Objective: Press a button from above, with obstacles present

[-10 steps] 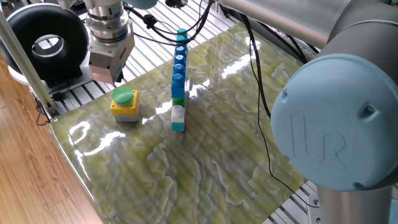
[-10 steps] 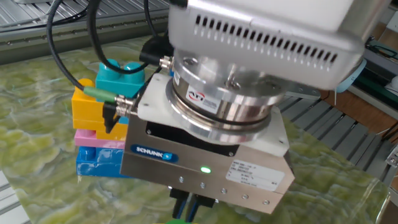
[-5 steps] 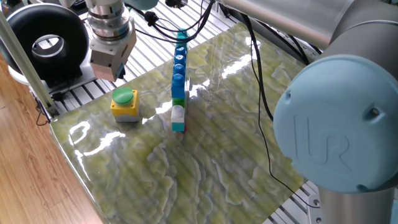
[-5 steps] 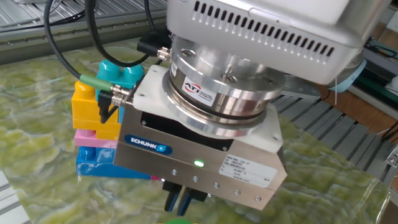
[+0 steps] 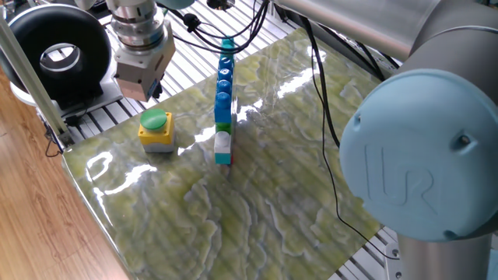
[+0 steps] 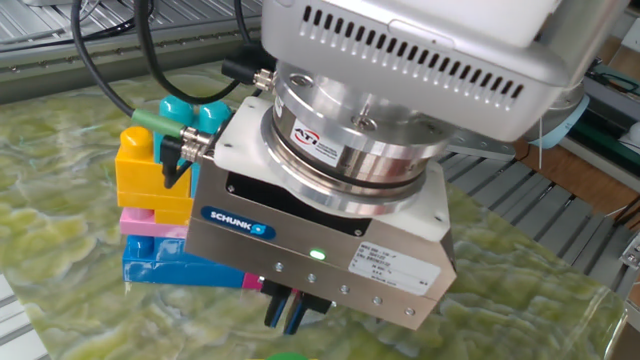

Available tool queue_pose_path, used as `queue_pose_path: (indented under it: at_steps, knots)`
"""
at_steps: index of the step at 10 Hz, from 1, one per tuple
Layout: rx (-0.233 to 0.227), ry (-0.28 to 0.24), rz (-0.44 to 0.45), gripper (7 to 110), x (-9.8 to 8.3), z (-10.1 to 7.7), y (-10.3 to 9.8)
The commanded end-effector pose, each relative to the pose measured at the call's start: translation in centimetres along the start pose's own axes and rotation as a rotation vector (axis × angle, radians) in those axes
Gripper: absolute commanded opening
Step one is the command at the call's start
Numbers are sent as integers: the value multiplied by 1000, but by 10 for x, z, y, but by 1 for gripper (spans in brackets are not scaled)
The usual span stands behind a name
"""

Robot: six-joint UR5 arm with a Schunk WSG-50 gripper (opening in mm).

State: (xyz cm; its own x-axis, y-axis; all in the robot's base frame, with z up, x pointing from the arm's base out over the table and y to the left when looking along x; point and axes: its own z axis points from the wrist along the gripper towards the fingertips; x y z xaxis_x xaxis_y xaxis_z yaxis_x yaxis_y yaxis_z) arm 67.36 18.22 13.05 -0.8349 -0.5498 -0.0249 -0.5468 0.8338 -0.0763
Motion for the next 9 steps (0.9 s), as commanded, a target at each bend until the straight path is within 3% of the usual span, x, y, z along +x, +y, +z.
queue_pose_path:
  at_steps: [1,9]
  knots:
    - [-8,-20,24,7,-5,-1,1]
    - [-1,-26,70,7,-6,-1,-1]
